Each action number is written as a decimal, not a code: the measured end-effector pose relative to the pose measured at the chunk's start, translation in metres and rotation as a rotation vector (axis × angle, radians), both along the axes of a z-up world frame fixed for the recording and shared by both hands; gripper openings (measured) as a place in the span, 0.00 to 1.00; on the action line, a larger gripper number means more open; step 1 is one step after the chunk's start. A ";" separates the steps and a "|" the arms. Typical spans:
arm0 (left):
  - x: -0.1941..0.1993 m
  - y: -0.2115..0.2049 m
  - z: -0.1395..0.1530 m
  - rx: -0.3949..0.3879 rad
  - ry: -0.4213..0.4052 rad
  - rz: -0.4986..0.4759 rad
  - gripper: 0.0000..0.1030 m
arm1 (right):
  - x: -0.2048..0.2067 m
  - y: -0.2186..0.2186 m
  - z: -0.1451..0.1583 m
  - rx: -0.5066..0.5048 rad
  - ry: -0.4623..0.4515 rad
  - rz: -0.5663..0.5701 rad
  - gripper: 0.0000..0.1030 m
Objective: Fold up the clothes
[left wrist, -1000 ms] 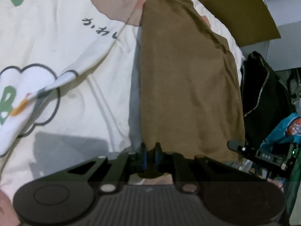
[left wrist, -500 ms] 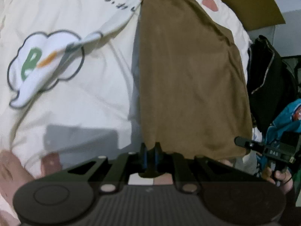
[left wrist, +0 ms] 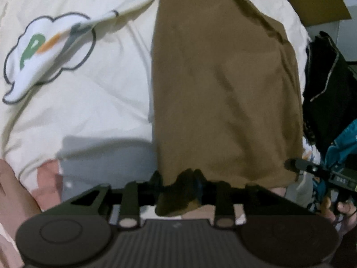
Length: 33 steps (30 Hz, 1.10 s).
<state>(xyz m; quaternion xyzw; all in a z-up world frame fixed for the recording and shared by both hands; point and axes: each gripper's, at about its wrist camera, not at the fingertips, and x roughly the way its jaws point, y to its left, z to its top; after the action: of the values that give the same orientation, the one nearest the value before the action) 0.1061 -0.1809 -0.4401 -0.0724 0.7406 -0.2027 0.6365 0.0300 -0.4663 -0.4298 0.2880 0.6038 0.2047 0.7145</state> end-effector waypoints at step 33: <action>0.156 0.017 0.022 -0.076 -0.257 -0.081 0.48 | 0.116 0.007 -0.015 -0.043 -0.138 -0.227 0.59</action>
<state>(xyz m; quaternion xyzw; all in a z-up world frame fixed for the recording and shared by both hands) 0.2620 -0.1638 -0.4180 -0.0400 0.6473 -0.2635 0.7141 0.1462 -0.4595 -0.4447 0.3245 0.5211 0.1286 0.7788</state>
